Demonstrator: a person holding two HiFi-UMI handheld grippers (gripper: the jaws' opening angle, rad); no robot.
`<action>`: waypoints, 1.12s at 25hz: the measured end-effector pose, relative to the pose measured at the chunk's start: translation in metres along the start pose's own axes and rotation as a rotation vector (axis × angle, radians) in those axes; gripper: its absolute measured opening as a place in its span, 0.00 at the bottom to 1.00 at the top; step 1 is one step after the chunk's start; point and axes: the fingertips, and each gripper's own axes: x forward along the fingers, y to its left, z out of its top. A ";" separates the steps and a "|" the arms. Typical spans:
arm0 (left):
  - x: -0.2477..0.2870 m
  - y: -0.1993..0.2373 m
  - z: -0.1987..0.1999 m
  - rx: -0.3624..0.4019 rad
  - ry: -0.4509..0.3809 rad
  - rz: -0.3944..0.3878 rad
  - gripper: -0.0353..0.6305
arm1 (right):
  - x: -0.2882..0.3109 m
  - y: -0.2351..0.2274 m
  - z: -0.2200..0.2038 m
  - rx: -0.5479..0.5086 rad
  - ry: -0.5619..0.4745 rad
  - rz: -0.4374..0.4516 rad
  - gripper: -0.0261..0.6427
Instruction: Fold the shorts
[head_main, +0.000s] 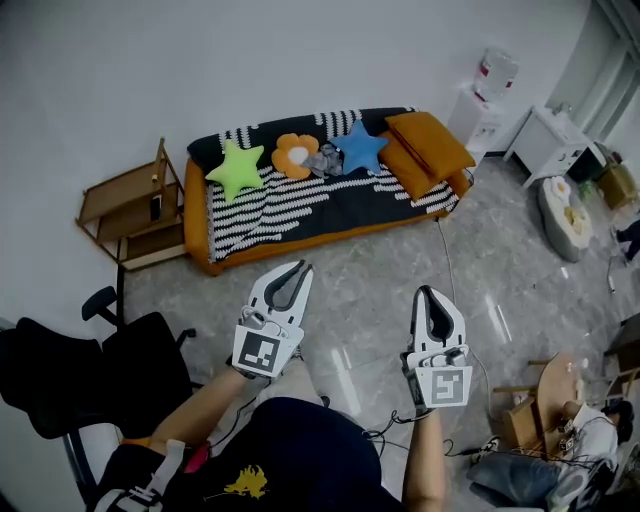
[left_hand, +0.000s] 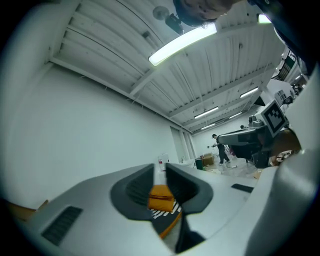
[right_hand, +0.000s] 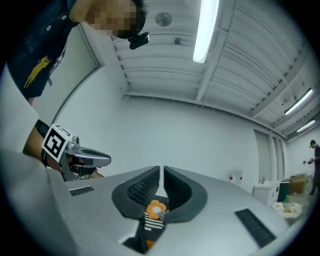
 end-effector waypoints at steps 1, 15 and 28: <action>0.000 -0.002 -0.003 -0.006 0.006 -0.010 0.33 | -0.001 0.001 -0.003 0.001 -0.004 -0.006 0.18; -0.004 0.002 -0.063 0.033 0.155 -0.142 0.76 | -0.011 -0.027 -0.077 0.015 0.195 -0.067 0.86; 0.048 0.106 -0.154 -0.046 0.316 -0.051 0.75 | 0.078 -0.033 -0.207 0.144 0.376 -0.083 0.82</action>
